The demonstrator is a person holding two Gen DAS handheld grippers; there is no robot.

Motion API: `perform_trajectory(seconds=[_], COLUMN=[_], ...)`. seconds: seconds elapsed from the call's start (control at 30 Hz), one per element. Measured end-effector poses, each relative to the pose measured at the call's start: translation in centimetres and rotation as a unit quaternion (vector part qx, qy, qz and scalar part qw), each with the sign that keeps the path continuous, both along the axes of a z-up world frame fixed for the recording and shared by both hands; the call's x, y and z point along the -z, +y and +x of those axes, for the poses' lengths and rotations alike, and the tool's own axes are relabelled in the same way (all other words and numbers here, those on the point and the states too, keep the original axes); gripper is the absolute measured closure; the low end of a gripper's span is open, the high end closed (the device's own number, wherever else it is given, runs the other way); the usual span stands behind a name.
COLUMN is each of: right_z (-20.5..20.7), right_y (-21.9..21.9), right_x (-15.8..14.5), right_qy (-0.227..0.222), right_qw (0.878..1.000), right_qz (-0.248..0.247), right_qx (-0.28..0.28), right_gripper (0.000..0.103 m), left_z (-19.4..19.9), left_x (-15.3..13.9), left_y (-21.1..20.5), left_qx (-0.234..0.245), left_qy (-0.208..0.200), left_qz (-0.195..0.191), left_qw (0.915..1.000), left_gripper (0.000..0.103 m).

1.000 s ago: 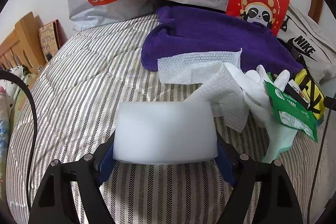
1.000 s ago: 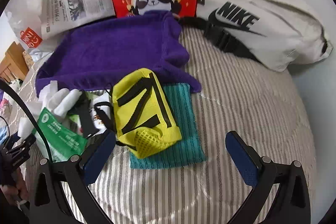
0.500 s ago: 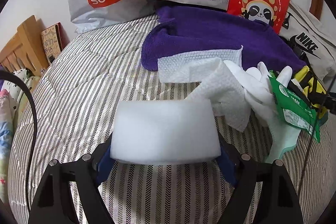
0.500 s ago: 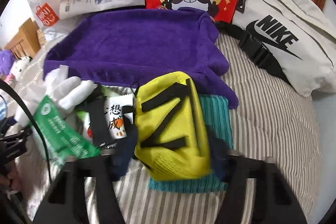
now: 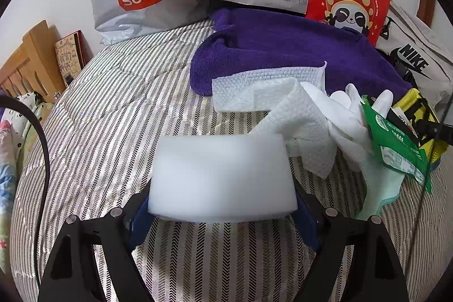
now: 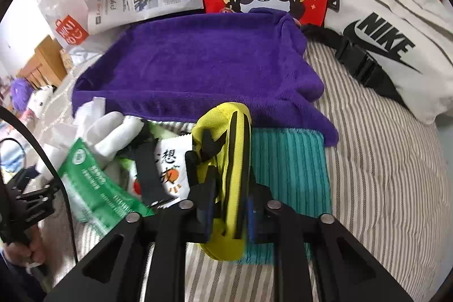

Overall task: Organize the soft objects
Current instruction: 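Grasp the yellow strapped pouch with the right tool while the left tool lifts the sponge, then carry the pouch onto the purple towel and open the right tool while the left carries the sponge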

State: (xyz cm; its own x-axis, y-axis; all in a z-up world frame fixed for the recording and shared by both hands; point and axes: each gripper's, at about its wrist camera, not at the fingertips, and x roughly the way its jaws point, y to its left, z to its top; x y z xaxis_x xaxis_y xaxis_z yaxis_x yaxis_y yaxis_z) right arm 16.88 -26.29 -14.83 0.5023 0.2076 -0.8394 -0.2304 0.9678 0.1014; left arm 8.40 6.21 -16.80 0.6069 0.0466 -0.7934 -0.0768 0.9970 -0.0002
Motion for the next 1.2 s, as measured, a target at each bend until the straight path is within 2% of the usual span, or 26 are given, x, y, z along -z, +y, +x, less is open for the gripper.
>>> perform_trajectory(seconds=[0.17, 0.3, 0.7, 0.93, 1.2], right_z=[-1.4, -2.4, -3.8, -3.6, -1.4], right_y=[-1.1, -2.0, -2.9, -2.6, -2.3], right_x=[-1.2, -2.2, -5.2, -7.0, -8.5], right_qy=[-0.004, -0.009, -0.025, -0.039, -0.043], right_qw=[1.000, 0.999, 0.998, 0.998, 0.997], right_qz=[0.001, 0.006, 0.020, 0.031, 0.046], right_qx=[0.017, 0.033, 0.049, 0.046, 0.048], right_gripper=[0.089, 0.089, 0.092, 0.093, 0.093], left_z=[0.0, 0.0, -1.1, -0.3, 2.1], left_x=[-0.2, -0.7, -5.6, -8.2, -10.1], left_y=[0.2, 1.3, 2.9, 2.0, 1.6], left_qx=[0.010, 0.000, -0.011, 0.003, 0.012], left_qy=[0.005, 0.016, -0.012, -0.023, -0.029], left_qz=[-0.006, -0.018, -0.025, -0.022, -0.029], left_qw=[0.9999, 0.9997, 0.9996, 0.9995, 0.9991], left_gripper=[0.024, 0.024, 0.024, 0.024, 0.024])
